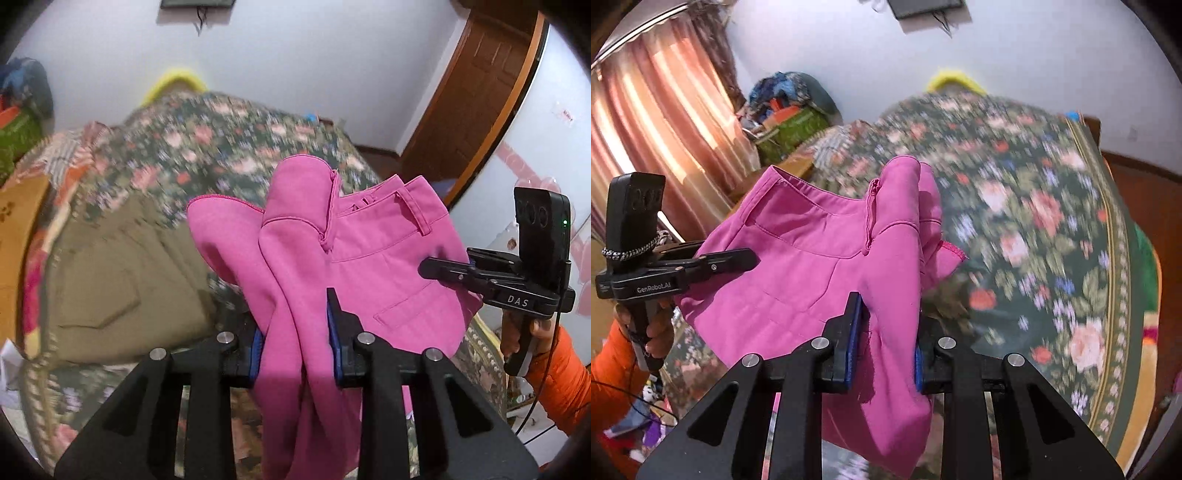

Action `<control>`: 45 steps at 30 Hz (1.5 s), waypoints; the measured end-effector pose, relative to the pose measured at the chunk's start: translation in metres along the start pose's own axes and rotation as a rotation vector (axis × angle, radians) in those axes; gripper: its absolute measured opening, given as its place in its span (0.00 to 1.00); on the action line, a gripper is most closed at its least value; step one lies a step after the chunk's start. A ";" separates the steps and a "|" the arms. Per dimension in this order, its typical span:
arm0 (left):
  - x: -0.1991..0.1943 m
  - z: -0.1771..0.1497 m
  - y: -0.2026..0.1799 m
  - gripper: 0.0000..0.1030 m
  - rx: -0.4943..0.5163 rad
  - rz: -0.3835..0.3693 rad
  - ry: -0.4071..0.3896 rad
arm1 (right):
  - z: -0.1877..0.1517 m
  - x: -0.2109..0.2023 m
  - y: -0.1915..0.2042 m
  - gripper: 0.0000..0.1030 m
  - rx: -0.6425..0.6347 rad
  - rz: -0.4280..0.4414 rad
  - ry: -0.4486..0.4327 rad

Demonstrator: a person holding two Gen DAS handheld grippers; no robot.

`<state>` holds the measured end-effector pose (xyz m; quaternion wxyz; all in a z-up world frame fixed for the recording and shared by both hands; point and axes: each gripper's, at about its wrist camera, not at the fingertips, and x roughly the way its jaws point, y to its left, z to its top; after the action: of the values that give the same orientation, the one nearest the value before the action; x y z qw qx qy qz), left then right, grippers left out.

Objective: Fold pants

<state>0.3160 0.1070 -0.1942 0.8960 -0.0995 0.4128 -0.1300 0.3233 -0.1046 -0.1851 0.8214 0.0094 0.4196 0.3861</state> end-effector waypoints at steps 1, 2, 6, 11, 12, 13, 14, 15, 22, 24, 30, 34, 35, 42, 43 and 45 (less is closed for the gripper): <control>-0.010 0.003 0.007 0.28 -0.007 0.002 -0.014 | 0.006 -0.001 0.007 0.20 -0.001 0.001 -0.007; -0.019 0.006 0.015 0.28 -0.015 0.004 -0.028 | 0.012 -0.001 0.014 0.20 -0.011 0.011 -0.015; -0.044 0.020 0.048 0.28 -0.027 0.044 -0.074 | 0.036 0.011 0.043 0.20 -0.056 0.028 -0.039; -0.069 0.037 0.097 0.28 -0.040 0.089 -0.120 | 0.069 0.041 0.079 0.20 -0.112 0.059 -0.067; -0.072 0.039 0.107 0.28 -0.043 0.096 -0.127 | 0.075 0.049 0.086 0.20 -0.119 0.067 -0.072; -0.075 0.042 0.120 0.28 -0.048 0.104 -0.134 | 0.079 0.055 0.090 0.20 -0.127 0.074 -0.075; -0.076 0.043 0.133 0.28 -0.053 0.110 -0.141 | 0.085 0.064 0.096 0.20 -0.137 0.079 -0.079; -0.076 0.044 0.140 0.28 -0.057 0.115 -0.143 | 0.091 0.074 0.102 0.20 -0.146 0.084 -0.082; -0.041 0.030 0.216 0.28 -0.138 0.133 -0.102 | 0.102 0.144 0.117 0.20 -0.150 0.111 -0.027; -0.020 0.022 0.234 0.28 -0.159 0.130 -0.078 | 0.100 0.167 0.114 0.20 -0.139 0.113 0.006; 0.037 -0.001 0.265 0.29 -0.203 0.122 0.000 | 0.085 0.228 0.095 0.20 -0.102 0.104 0.128; 0.039 -0.007 0.272 0.47 -0.228 0.127 -0.003 | 0.080 0.237 0.084 0.31 -0.087 0.099 0.160; 0.037 -0.008 0.274 0.53 -0.245 0.130 0.007 | 0.080 0.237 0.083 0.36 -0.085 0.093 0.174; -0.012 -0.007 0.284 0.54 -0.331 0.203 -0.034 | 0.088 0.212 0.089 0.45 -0.126 0.011 0.155; -0.024 -0.006 0.280 0.54 -0.316 0.234 -0.059 | 0.090 0.205 0.091 0.45 -0.135 0.010 0.136; -0.039 -0.007 0.271 0.47 -0.291 0.251 -0.088 | 0.092 0.191 0.099 0.46 -0.146 0.029 0.097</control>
<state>0.3274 0.3750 -0.2482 0.8985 -0.1812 0.3968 0.0482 0.3922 0.1162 -0.2218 0.7930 -0.0633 0.4296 0.4274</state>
